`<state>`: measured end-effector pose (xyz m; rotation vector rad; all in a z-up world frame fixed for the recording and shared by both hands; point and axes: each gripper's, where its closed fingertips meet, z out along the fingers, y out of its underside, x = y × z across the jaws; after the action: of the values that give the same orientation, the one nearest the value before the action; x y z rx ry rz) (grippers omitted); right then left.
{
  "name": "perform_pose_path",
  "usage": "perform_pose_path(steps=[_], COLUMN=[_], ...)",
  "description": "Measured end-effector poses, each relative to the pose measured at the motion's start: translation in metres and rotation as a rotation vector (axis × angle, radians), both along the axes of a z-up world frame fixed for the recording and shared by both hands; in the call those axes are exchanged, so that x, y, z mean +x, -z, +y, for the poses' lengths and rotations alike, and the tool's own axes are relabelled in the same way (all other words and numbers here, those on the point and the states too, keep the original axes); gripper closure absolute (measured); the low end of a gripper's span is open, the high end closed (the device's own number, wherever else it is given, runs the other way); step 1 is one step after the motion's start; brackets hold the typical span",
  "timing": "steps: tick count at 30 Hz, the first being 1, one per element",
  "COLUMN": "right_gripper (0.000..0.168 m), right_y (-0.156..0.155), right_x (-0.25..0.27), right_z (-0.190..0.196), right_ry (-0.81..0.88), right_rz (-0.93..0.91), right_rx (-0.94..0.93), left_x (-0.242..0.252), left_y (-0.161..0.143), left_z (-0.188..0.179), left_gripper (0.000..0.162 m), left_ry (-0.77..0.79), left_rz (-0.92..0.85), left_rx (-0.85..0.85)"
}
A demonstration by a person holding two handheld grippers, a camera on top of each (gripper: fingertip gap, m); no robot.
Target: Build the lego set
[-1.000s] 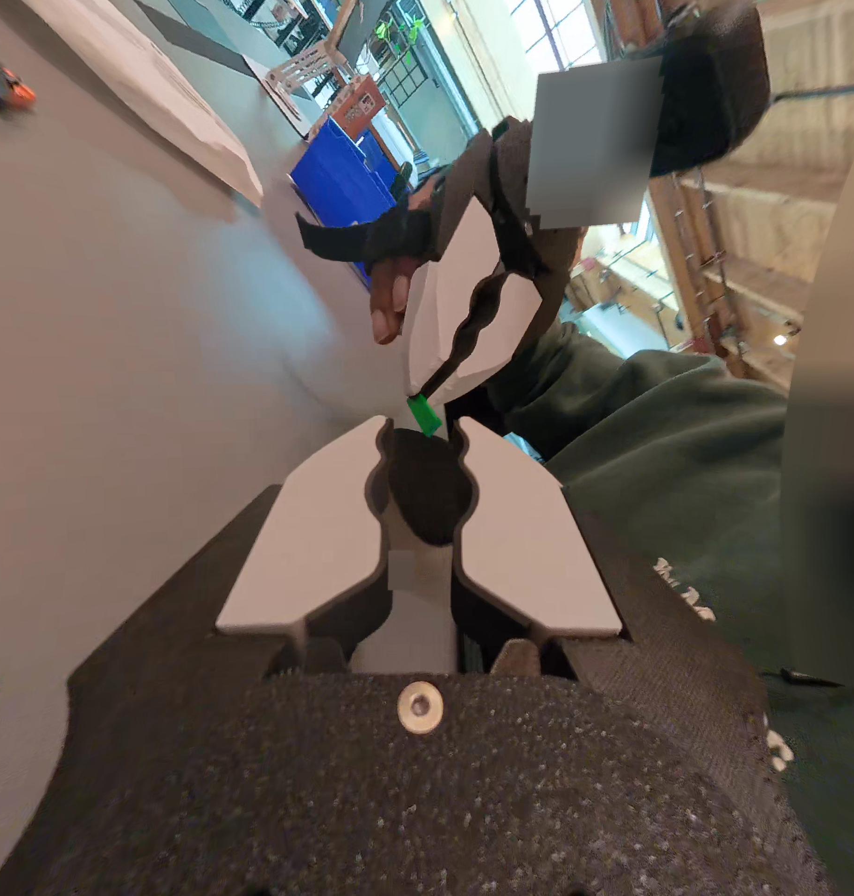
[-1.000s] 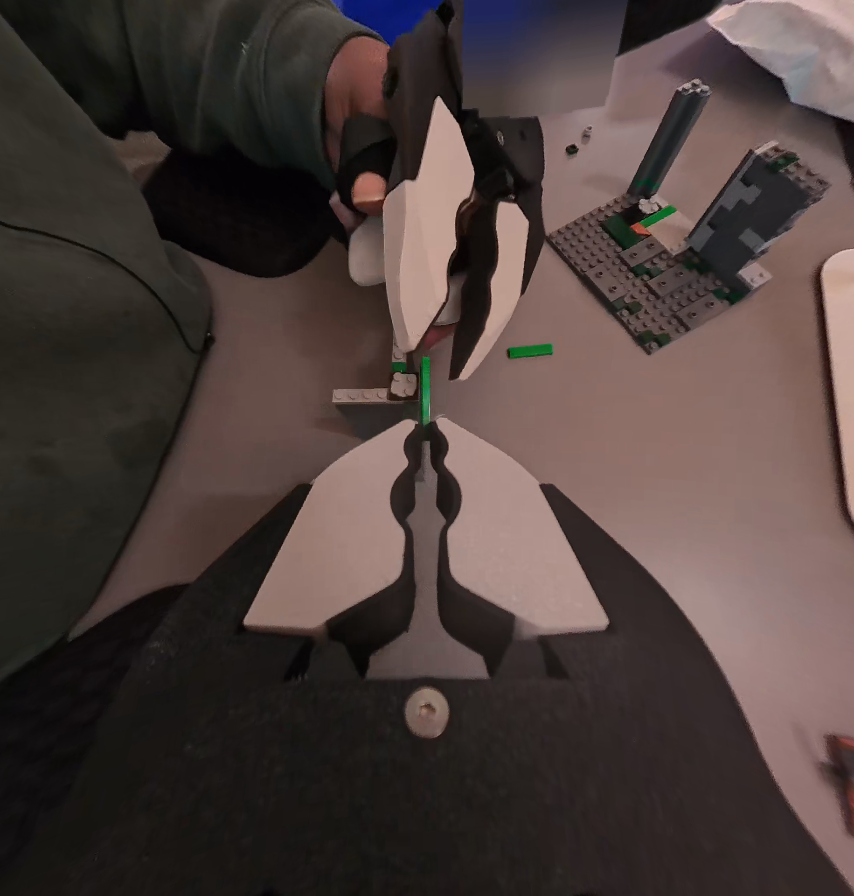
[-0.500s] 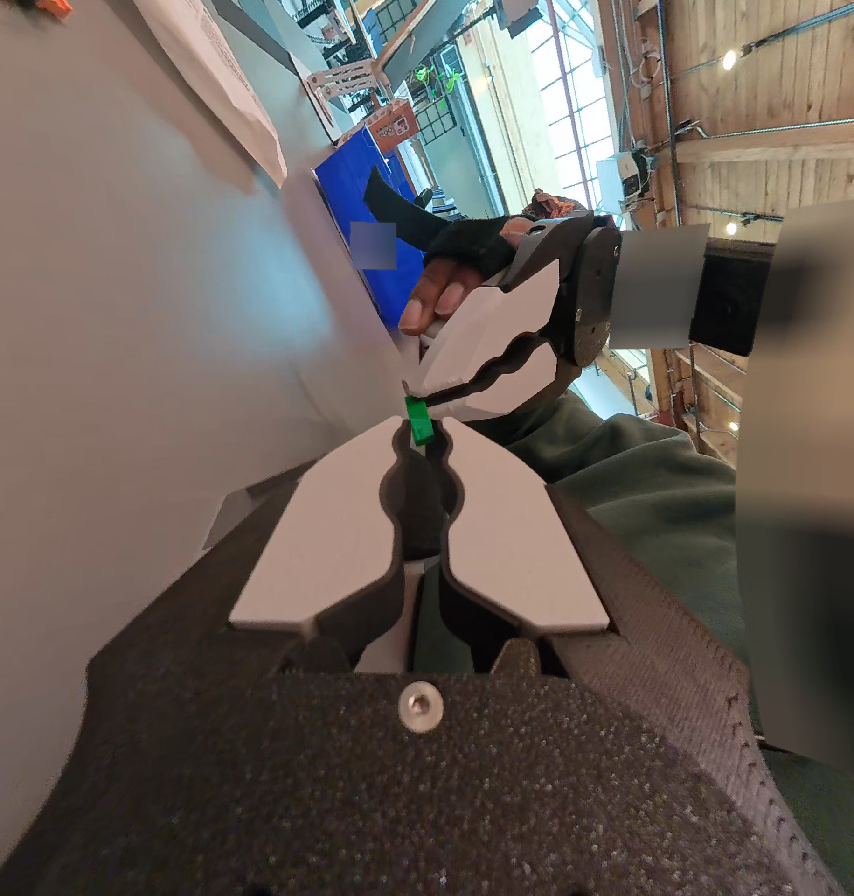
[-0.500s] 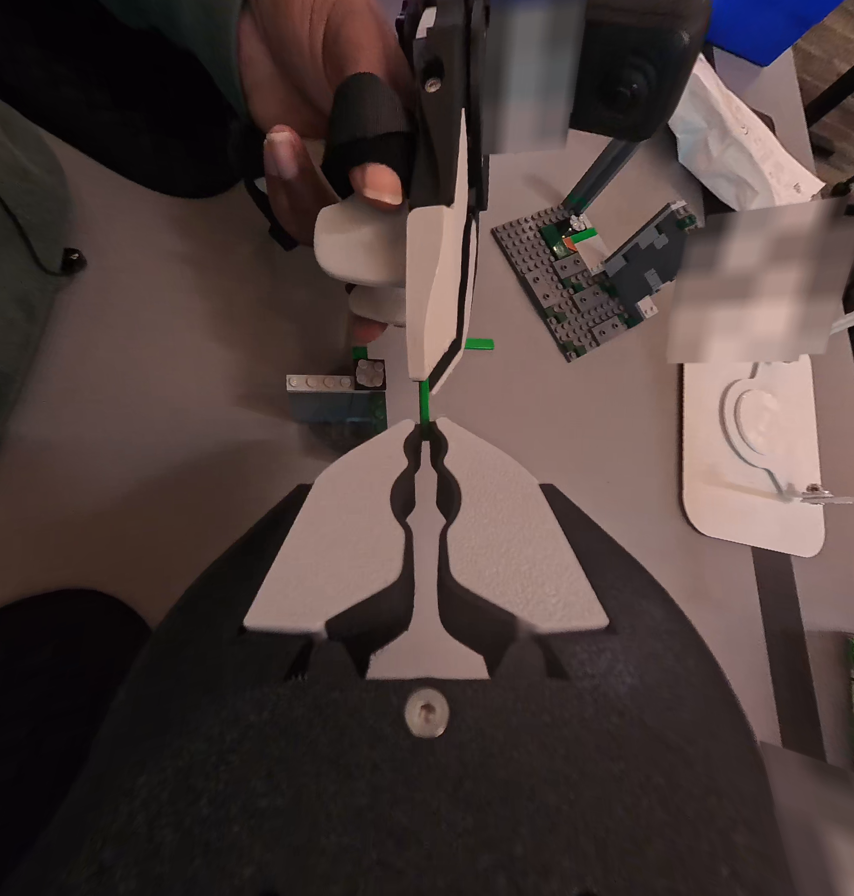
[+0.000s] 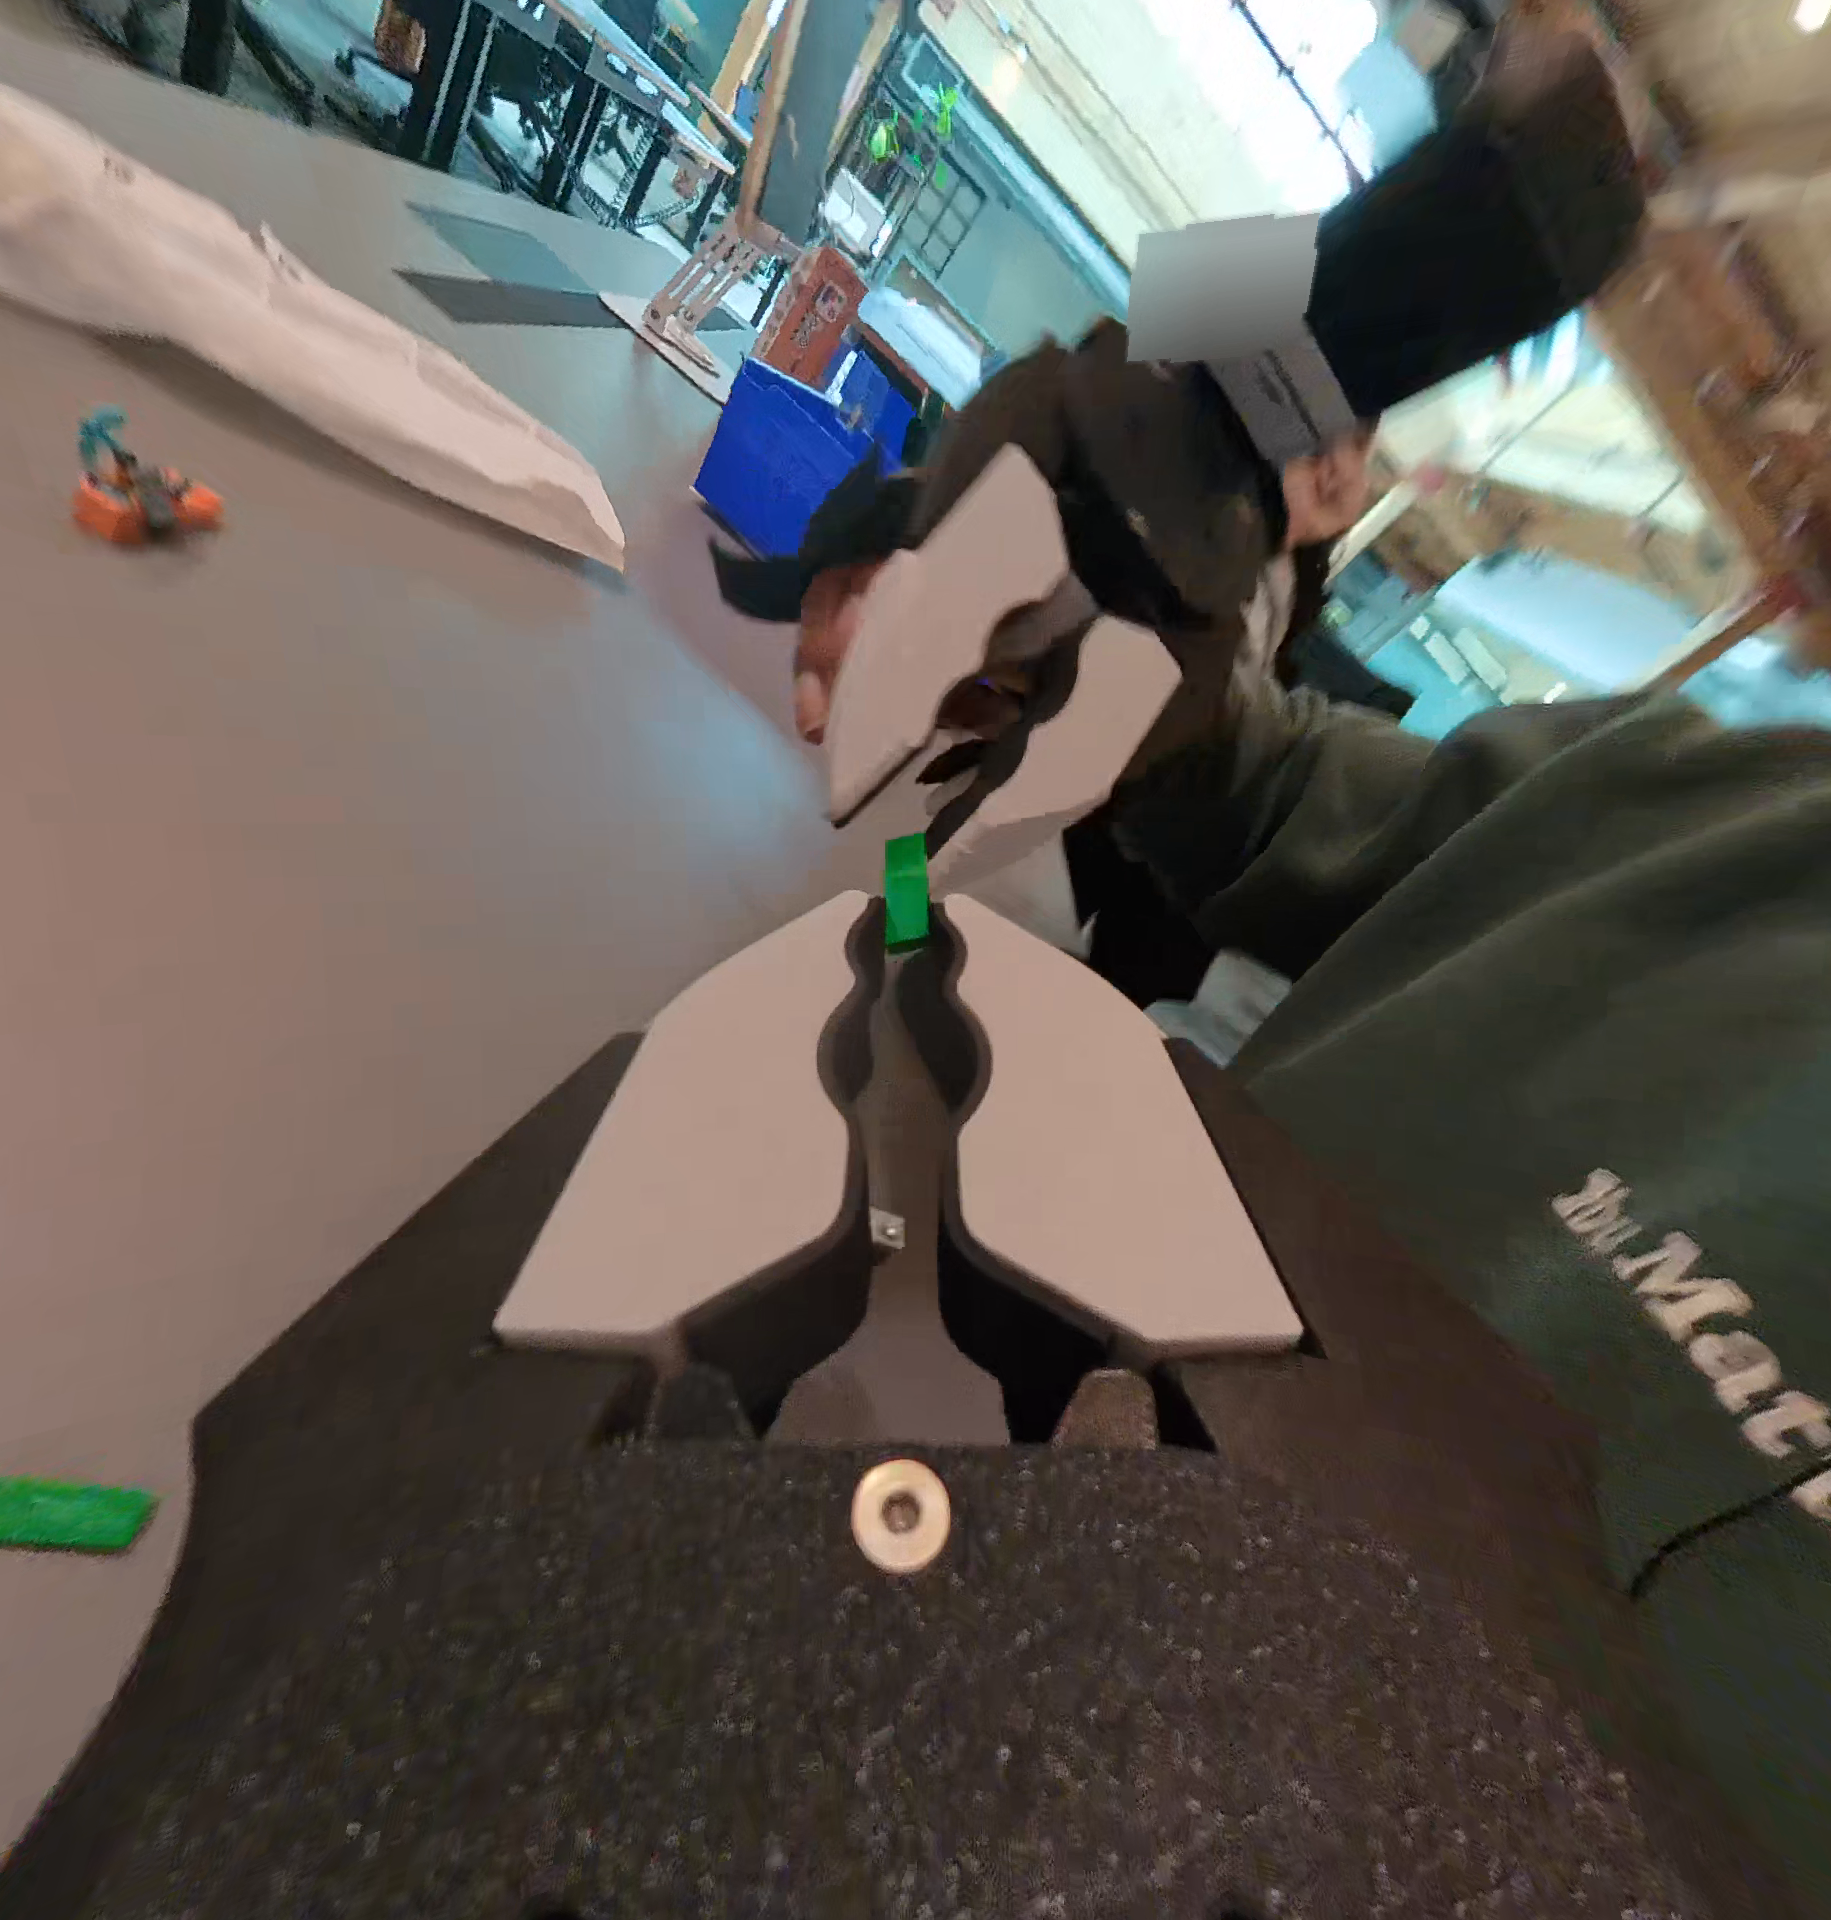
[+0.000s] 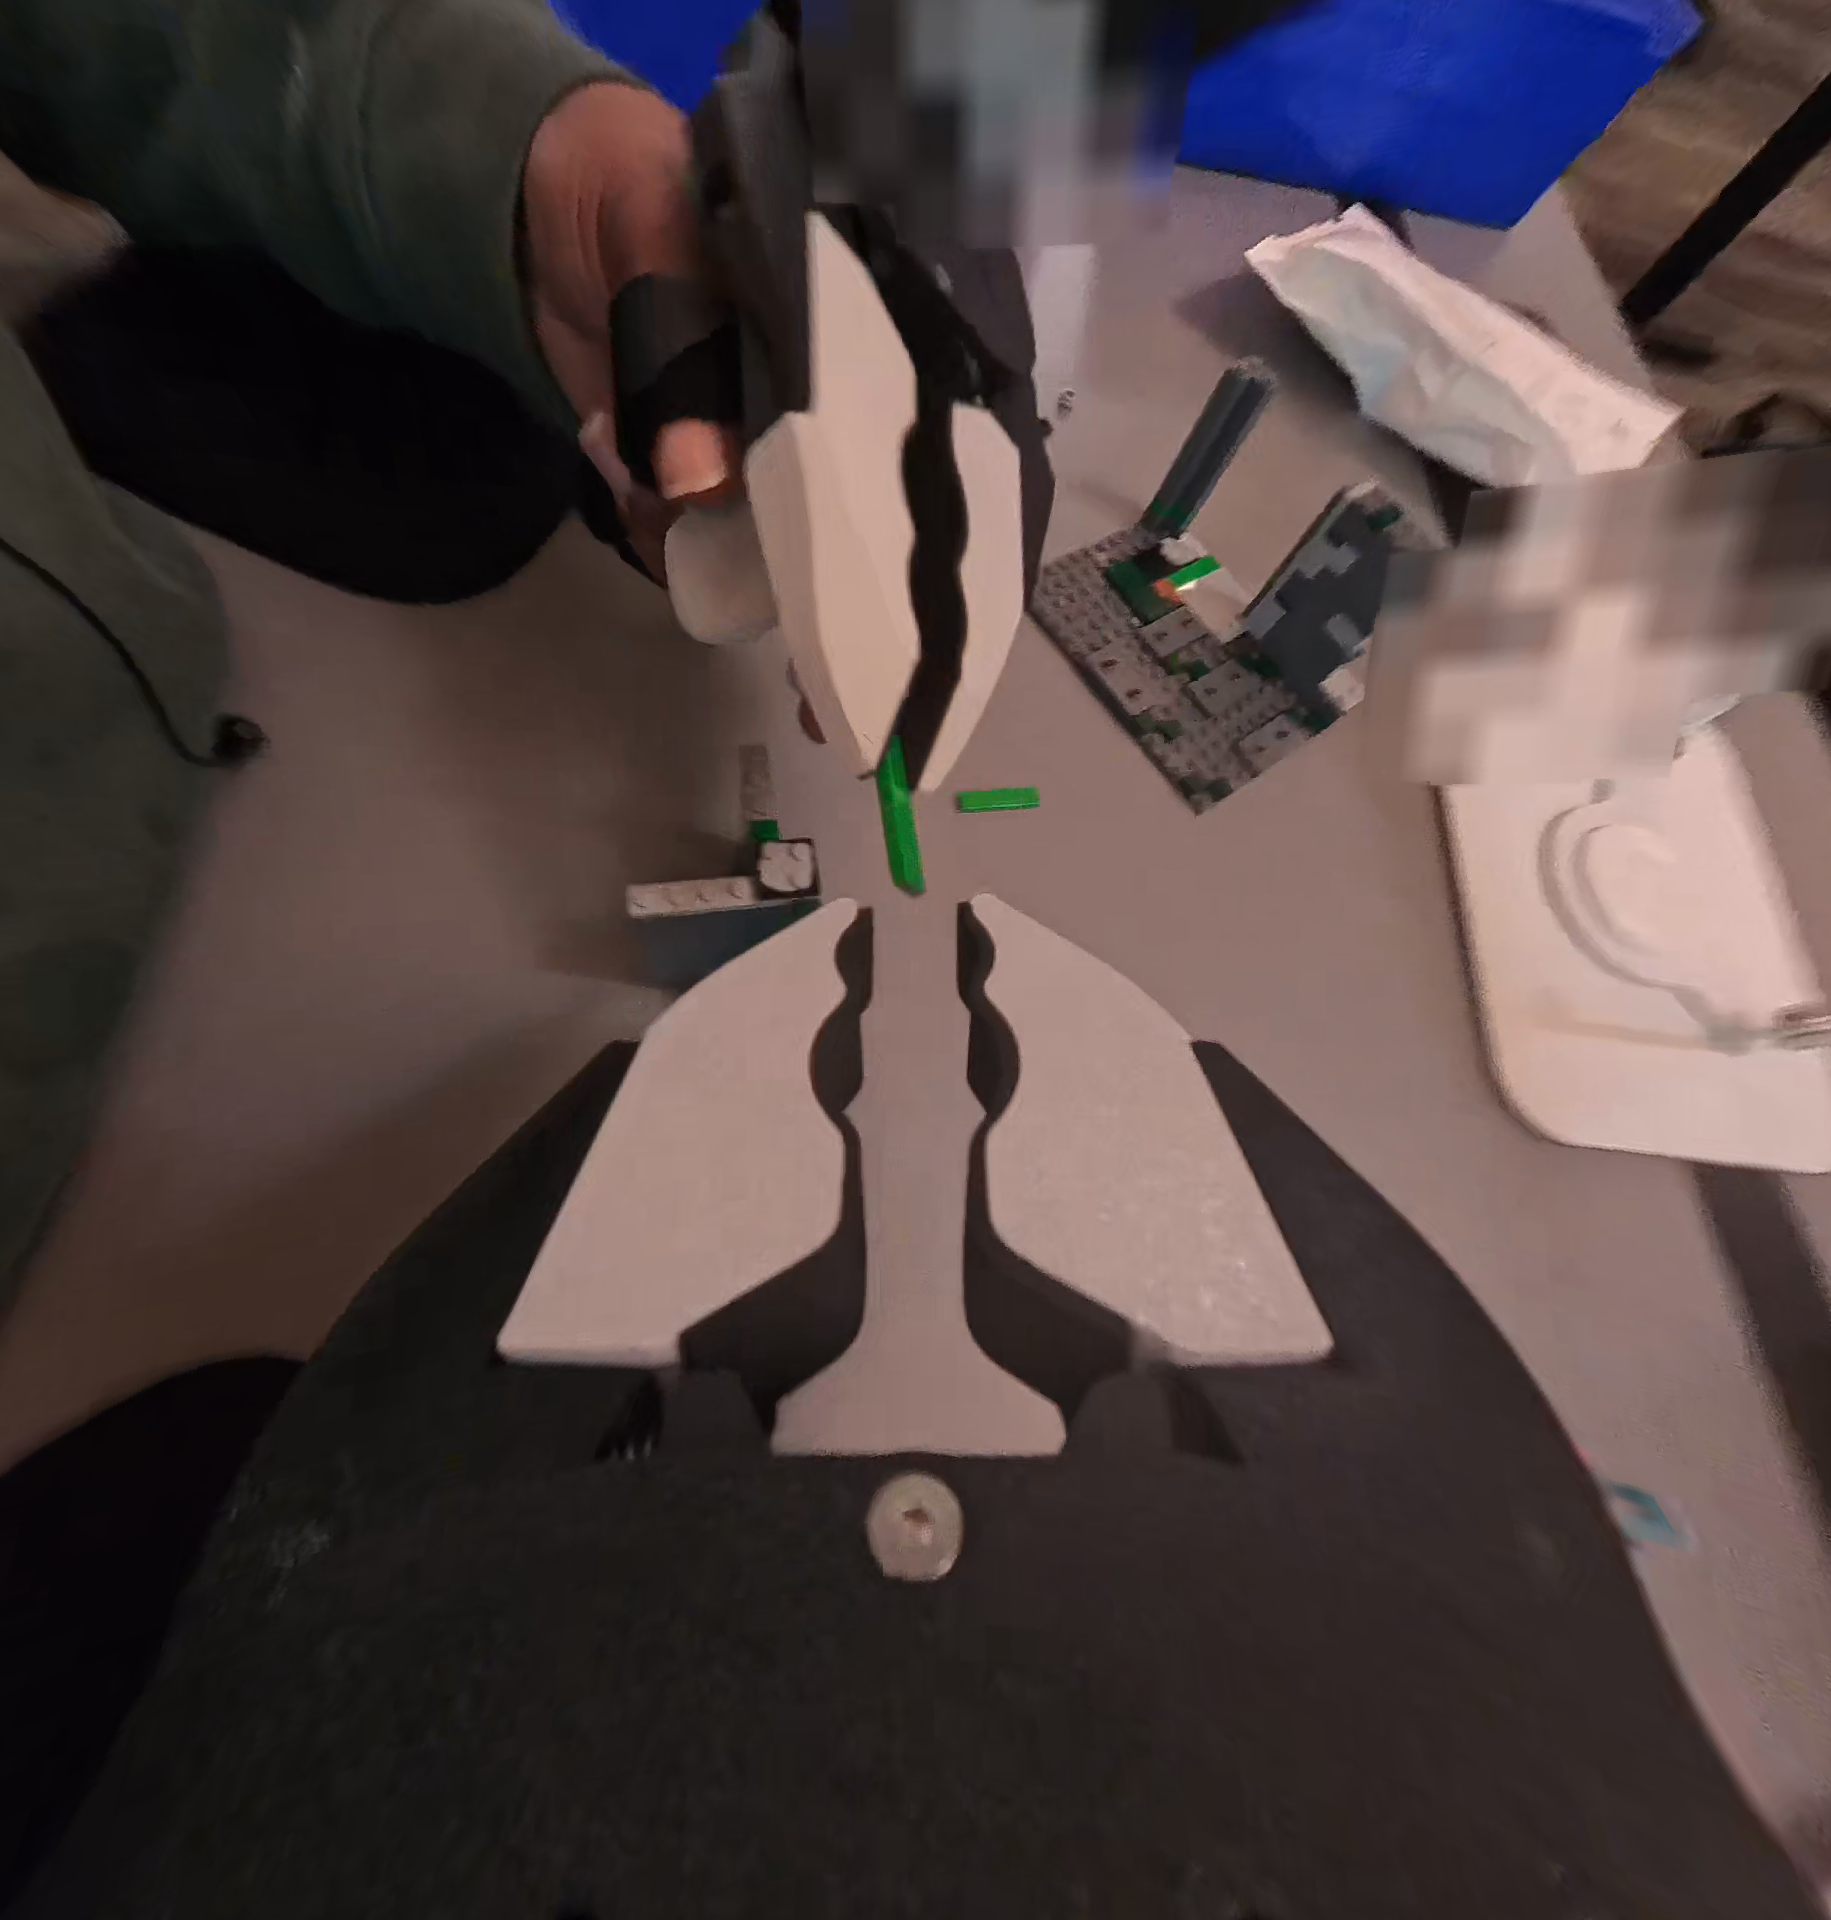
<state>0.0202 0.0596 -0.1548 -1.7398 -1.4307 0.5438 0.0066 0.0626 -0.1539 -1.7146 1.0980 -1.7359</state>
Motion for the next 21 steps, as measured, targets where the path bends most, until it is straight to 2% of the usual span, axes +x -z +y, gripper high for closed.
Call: perform_pose_path(steps=[1,5,9,13,18,21], right_gripper=[0.151,0.149,0.148,0.159,0.161,0.161], right_y=[0.0,0.002,0.01,0.019,0.024,0.032], right_x=[0.001,0.002,-0.004,-0.006,-0.007,-0.007], right_z=[-0.002,-0.014,-0.022,-0.022,-0.017,-0.011], right_ry=[0.002,-0.035,-0.081,-0.092,-0.103,-0.102], right_rz=[0.061,0.277,0.289,0.209,0.161,0.087], right_rx=[-0.088,-0.402,-0.455,-0.406,-0.379,-0.303], left_x=[-0.001,0.0,0.004,0.006,0.004,-0.002], left_y=[0.001,0.008,0.02,0.027,0.033,0.038], left_z=[-0.002,-0.012,-0.016,-0.015,-0.011,-0.009], left_gripper=[0.155,0.154,0.154,0.154,0.154,0.141], left_ry=[0.006,0.036,0.063,0.072,0.067,0.089], left_rz=[0.015,0.057,0.117,0.14,0.167,0.222], left_rx=[0.079,0.369,0.539,0.59,0.569,0.519])
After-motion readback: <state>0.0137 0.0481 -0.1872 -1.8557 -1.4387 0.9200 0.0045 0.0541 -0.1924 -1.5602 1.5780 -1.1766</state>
